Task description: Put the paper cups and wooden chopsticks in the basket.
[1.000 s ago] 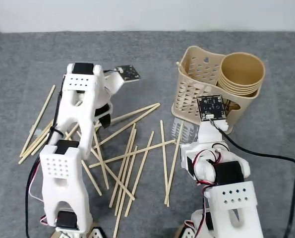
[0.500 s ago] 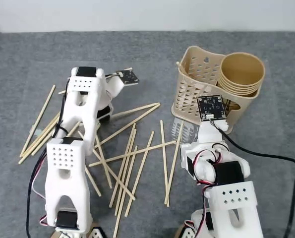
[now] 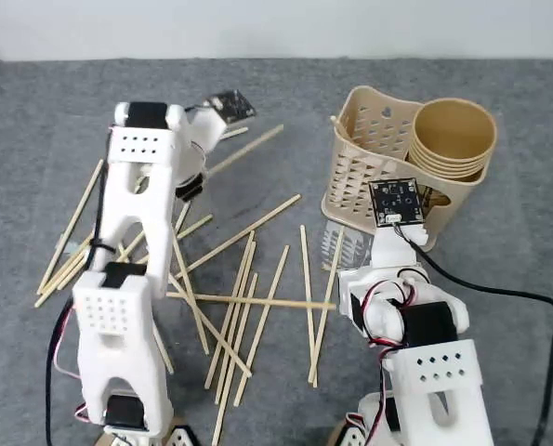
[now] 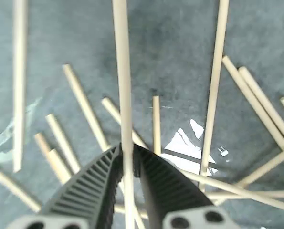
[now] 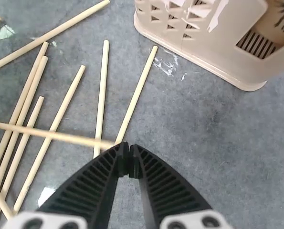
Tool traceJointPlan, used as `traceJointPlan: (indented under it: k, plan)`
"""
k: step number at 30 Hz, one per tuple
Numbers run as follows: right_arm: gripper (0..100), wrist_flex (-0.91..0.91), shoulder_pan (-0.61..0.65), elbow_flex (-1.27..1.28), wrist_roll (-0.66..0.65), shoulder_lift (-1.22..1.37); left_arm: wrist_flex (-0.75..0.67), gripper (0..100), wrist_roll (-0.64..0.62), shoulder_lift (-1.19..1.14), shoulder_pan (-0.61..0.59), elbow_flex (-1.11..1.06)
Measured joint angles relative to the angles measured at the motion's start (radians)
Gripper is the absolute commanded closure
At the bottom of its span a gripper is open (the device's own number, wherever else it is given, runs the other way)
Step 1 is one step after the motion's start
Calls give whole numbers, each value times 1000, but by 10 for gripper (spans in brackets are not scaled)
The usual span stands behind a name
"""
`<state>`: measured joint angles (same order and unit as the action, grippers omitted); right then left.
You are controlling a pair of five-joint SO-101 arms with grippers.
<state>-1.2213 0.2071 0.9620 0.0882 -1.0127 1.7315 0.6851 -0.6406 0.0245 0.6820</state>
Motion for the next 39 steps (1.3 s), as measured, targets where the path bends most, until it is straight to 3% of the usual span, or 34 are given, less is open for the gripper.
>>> traceJointPlan:
  k: [12, 18, 23, 29, 39]
  plan:
    - [990, -9, -6, 0, 0, 0, 2, 988, -241, 529, 130, -77]
    - [990, -35, -41, 0, 0, -3, -100, 988, -440, 735, 241, -77]
    - [991, -37, -141, 0, 0, -106, -270, 988, -592, 815, 336, -91]
    - [991, -37, -215, 14, 0, -278, -578, 988, -700, 824, 413, -210]
    - [991, -37, -219, 38, 0, -362, -1060, 988, -813, 824, 503, -489]
